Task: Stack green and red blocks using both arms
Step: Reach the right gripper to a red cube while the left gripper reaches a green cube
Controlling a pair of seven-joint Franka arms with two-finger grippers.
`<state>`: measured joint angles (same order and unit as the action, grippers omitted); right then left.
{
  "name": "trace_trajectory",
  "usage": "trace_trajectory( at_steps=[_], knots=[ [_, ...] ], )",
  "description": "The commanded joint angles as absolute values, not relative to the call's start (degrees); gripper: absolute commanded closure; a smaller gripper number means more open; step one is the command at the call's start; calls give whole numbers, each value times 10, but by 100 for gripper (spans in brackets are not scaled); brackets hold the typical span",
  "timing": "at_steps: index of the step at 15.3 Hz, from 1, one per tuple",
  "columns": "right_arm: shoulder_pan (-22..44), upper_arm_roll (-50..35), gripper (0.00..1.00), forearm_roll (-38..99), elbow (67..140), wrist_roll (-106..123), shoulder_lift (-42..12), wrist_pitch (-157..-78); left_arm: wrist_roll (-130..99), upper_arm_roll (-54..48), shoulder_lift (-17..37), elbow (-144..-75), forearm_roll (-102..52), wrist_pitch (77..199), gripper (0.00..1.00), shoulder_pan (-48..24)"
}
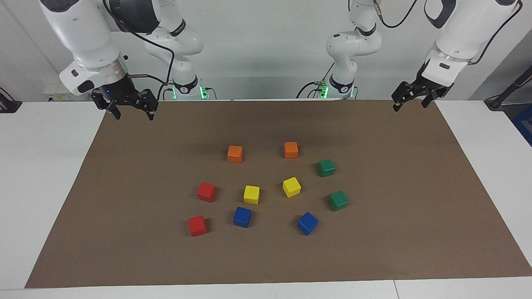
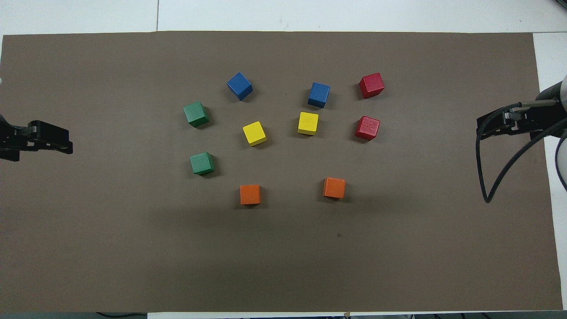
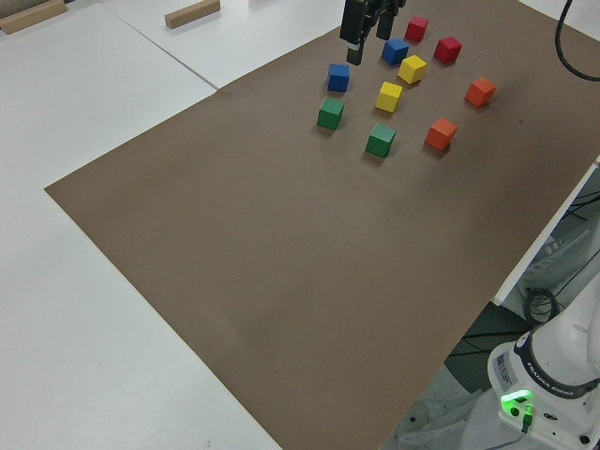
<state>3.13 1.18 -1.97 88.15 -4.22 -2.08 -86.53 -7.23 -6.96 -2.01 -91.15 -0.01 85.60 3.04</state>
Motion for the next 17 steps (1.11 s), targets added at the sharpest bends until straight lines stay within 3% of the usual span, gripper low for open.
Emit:
trace_trajectory(
  at_steps=[1, 6, 9, 13, 17],
  knots=[
    [25, 3, 0, -29, 882, -32, -17, -856, -67, -64, -34, -924, -8, 851, 0, 28],
    [36, 0, 0, -30, 893, -54, -16, -870, -67, -64, -34, -924, -8, 851, 0, 29],
    [54, 0, 0, -29, 941, -108, 6, -898, -67, -64, -34, -924, -9, 851, 0, 28],
    [93, -1, 0, -28, 1014, -227, 22, -982, -67, -64, -34, -924, -8, 850, 0, 29],
    [113, -3, 0, -18, 1068, -321, -9, -1072, -67, -64, -34, -924, -9, 851, 0, 29]
  ],
)
